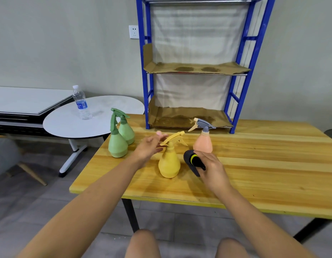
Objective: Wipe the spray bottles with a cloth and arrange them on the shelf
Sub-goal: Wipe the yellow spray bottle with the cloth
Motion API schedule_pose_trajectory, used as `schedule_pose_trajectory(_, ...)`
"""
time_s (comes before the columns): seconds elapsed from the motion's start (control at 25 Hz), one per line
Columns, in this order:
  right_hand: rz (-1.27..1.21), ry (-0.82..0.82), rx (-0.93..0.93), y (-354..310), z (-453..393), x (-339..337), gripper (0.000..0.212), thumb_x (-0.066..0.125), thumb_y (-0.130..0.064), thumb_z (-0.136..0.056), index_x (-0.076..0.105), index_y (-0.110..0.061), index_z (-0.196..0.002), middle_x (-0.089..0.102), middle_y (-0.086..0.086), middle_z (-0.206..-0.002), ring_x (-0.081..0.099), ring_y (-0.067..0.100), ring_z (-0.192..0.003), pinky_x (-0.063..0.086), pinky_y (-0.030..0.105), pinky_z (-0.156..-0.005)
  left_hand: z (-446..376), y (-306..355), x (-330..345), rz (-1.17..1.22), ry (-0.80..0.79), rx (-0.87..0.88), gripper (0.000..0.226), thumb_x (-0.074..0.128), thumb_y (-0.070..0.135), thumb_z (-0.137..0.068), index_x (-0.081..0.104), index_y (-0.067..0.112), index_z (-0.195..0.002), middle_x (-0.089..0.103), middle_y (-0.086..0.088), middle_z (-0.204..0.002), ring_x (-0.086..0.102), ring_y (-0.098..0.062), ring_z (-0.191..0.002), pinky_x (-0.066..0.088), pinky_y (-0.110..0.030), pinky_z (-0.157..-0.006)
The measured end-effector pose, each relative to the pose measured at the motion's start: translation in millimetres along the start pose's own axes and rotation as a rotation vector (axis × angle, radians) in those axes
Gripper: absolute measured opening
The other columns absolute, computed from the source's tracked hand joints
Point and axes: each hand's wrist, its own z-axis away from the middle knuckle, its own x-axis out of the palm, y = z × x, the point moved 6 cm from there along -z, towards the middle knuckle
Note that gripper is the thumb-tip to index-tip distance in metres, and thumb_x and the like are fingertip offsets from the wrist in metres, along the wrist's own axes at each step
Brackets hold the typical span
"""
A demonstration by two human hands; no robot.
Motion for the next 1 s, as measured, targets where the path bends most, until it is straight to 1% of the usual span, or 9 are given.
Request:
schedule_pose_trajectory(0.08, -0.006, -0.013, -0.009, -3, 3, -2, 0.065, 0.077, 0.004, -0.075, 0.061, -0.014, -0.135, 0.063, 0.001, -0.134, 0.053, 0.018, -0.126, 0.041, 0.033, -0.111, 10, -25, -2, 0.15, -0.014, -0.046, 0.04, 0.035, 0.039, -0.107, 0.058, 0.023, -0.136, 0.06, 0.002, -0.138, 0.052, -0.018, -0.133, 0.038, -0.042, -0.115)
schedule_pose_trajectory(0.12, -0.009, -0.022, -0.016, -5, 4, -2, 0.064, 0.077, 0.003, -0.075, 0.061, -0.015, -0.135, 0.063, 0.001, -0.134, 0.053, 0.018, -0.126, 0.04, 0.031, -0.111, 15, -36, -1, 0.159, -0.055, -0.055, 0.04, 0.042, 0.029, -0.101, 0.056, 0.022, -0.138, 0.058, 0.003, -0.141, 0.048, -0.017, -0.136, 0.036, -0.042, -0.116)
schedule_pose_trajectory(0.2, -0.014, -0.042, -0.015, -8, 9, 0, 0.062, 0.076, 0.002, -0.077, 0.062, -0.015, -0.134, 0.064, 0.0, -0.133, 0.054, 0.019, -0.125, 0.038, 0.026, -0.109, 19, -48, 5, 0.025, -0.148, -0.063, 0.062, 0.053, 0.02, -0.08, 0.051, 0.025, -0.142, 0.052, 0.006, -0.147, 0.044, -0.012, -0.138, 0.036, -0.041, -0.116)
schedule_pose_trajectory(0.32, -0.054, -0.033, 0.022, -11, 17, 5, 0.057, 0.074, 0.002, -0.078, 0.063, -0.014, -0.132, 0.066, -0.001, -0.129, 0.057, 0.021, -0.12, 0.04, 0.023, -0.102, 11, -37, 18, -0.306, -0.169, -0.017, 0.075, 0.069, 0.042, -0.084, 0.039, 0.027, -0.151, 0.048, 0.009, -0.149, 0.045, -0.01, -0.134, 0.041, -0.035, -0.111)
schedule_pose_trajectory(0.4, -0.076, -0.023, 0.054, -14, 22, 8, 0.056, 0.075, -0.001, -0.079, 0.063, -0.014, -0.132, 0.067, -0.002, -0.127, 0.059, 0.02, -0.118, 0.041, 0.022, -0.1, 2, -28, 25, -0.406, -0.17, 0.01, 0.075, 0.073, 0.044, -0.086, 0.04, 0.024, -0.149, 0.053, 0.011, -0.141, 0.051, -0.009, -0.126, 0.045, -0.03, -0.104)
schedule_pose_trajectory(0.64, -0.191, 0.209, 0.186, -21, 36, -8, 0.051, 0.079, -0.001, -0.075, 0.068, -0.012, -0.124, 0.071, -0.001, -0.113, 0.063, 0.017, -0.106, 0.038, 0.009, -0.088, -11, -42, 28, 0.207, -0.01, -0.198, 0.068, 0.078, 0.041, -0.082, 0.05, 0.022, -0.141, 0.067, -0.003, -0.127, 0.065, -0.022, -0.115, 0.054, -0.046, -0.099)
schedule_pose_trajectory(0.72, -0.206, 0.247, 0.181, -32, 40, -12, 0.051, 0.08, -0.002, -0.074, 0.068, -0.012, -0.123, 0.071, -0.002, -0.114, 0.062, 0.015, -0.106, 0.04, 0.011, -0.09, -11, -41, 33, 0.341, -0.006, -0.2, 0.061, 0.075, 0.038, -0.085, 0.051, 0.023, -0.139, 0.068, -0.006, -0.124, 0.066, -0.025, -0.113, 0.056, -0.046, -0.094)
schedule_pose_trajectory(0.88, -0.218, 0.158, 0.08, -59, 43, -8, 0.055, 0.081, -0.002, -0.073, 0.068, -0.013, -0.125, 0.069, -0.004, -0.12, 0.061, 0.012, -0.111, 0.039, 0.01, -0.097, -6, -27, 38, 0.35, 0.008, -0.156, 0.064, 0.075, 0.039, -0.086, 0.048, 0.023, -0.142, 0.068, -0.009, -0.124, 0.069, -0.027, -0.109, 0.059, -0.039, -0.082)
schedule_pose_trajectory(1.0, -0.213, 0.219, 0.163, -47, 33, -18, 0.052, 0.078, -0.003, -0.075, 0.068, -0.014, -0.125, 0.07, -0.003, -0.118, 0.062, 0.017, -0.11, 0.046, 0.023, -0.094, -2, -20, 34, 0.376, 0.074, -0.14, 0.058, 0.072, 0.038, -0.089, 0.049, 0.027, -0.141, 0.068, -0.006, -0.123, 0.068, -0.025, -0.109, 0.059, -0.042, -0.087)
